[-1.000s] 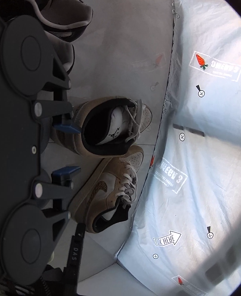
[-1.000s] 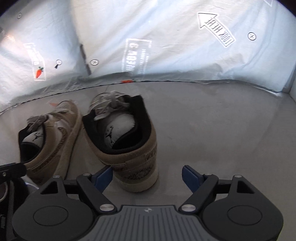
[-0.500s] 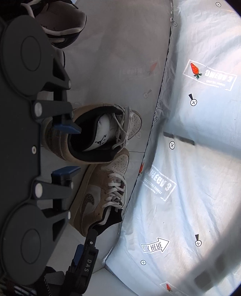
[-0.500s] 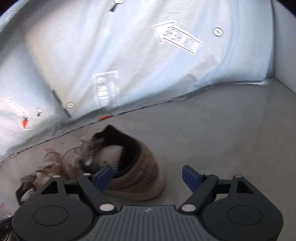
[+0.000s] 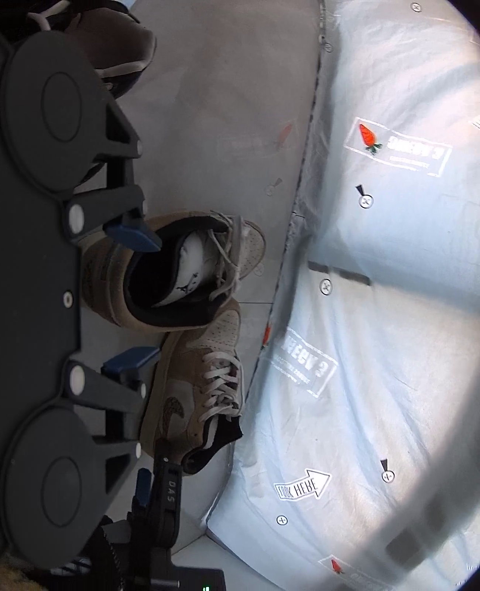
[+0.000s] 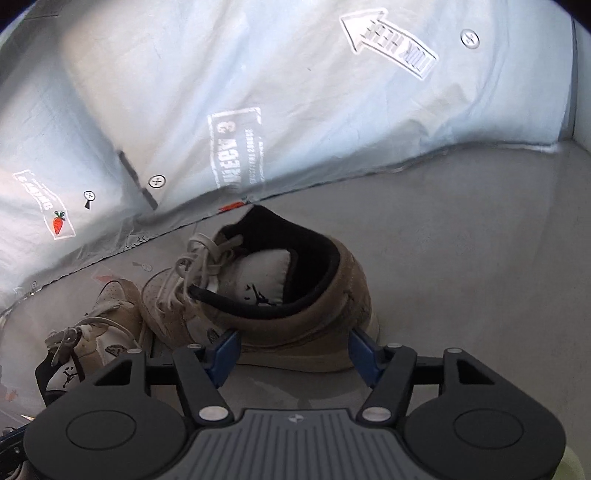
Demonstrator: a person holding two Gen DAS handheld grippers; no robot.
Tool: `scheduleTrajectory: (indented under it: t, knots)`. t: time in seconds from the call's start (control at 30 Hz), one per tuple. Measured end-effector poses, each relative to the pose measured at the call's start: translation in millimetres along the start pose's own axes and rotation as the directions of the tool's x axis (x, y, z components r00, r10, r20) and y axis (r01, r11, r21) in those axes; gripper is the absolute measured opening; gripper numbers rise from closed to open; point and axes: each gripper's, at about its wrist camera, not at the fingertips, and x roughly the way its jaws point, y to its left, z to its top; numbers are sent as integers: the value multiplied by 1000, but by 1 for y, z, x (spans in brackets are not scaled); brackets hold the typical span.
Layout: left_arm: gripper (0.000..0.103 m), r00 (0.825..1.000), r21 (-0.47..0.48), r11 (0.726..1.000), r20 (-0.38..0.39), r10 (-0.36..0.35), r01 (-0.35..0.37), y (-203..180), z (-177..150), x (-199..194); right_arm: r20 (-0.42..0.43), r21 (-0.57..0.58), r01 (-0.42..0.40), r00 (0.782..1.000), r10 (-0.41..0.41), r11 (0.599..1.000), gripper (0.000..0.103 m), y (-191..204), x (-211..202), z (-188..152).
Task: Organize scattered shoes
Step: 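Grasp a brown Nike sneaker at its heel with the right gripper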
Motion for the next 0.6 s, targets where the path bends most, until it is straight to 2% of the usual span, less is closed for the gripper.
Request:
scheduleTrajectory:
  t: [0.1, 0.13, 0.17, 0.27, 0.3, 0.33, 0.37, 0.43, 0.53, 0.6]
  knots:
    - [62, 1000, 0, 1000, 8, -9, 9, 0, 0, 1, 18, -23, 60, 998, -60, 998, 65, -11, 12, 10]
    - [74, 1000, -2, 1000, 9, -7, 7, 1, 0, 1, 23, -8, 65, 998, -65, 998, 65, -15, 14, 17]
    - [81, 1000, -4, 1000, 10, -5, 6, 2, 0, 2, 27, 3, 68, 997, -68, 998, 65, -17, 14, 21]
    - [81, 1000, -17, 1000, 22, -12, 12, 3, 1, 2, 52, 62, 51, 997, -54, 997, 66, -19, 5, 30]
    - [81, 1000, -24, 1000, 23, -10, 10, 3, 2, 3, 61, 95, 12, 998, -18, 995, 67, -17, 0, 28]
    - [81, 1000, -30, 1000, 24, -7, 7, 3, 2, 4, 70, 127, -27, 997, 18, 992, 69, -16, -5, 25]
    - [81, 1000, -33, 999, 22, -9, 10, 3, 2, 4, 83, 155, -67, 995, 55, 986, 78, -13, -10, 23]
    - [81, 1000, -24, 1000, 21, -14, 14, 1, 3, 4, 125, 142, -132, 986, 114, 981, 83, 3, -18, 18]
    - [82, 1000, -9, 1000, 22, -13, 13, 0, 2, 1, 140, 107, -140, 982, 125, 984, 85, 24, -17, 22]
    - [82, 1000, -14, 1000, 21, -8, 8, 2, 2, 1, 127, 120, -114, 987, 99, 986, 85, 36, -8, 27]
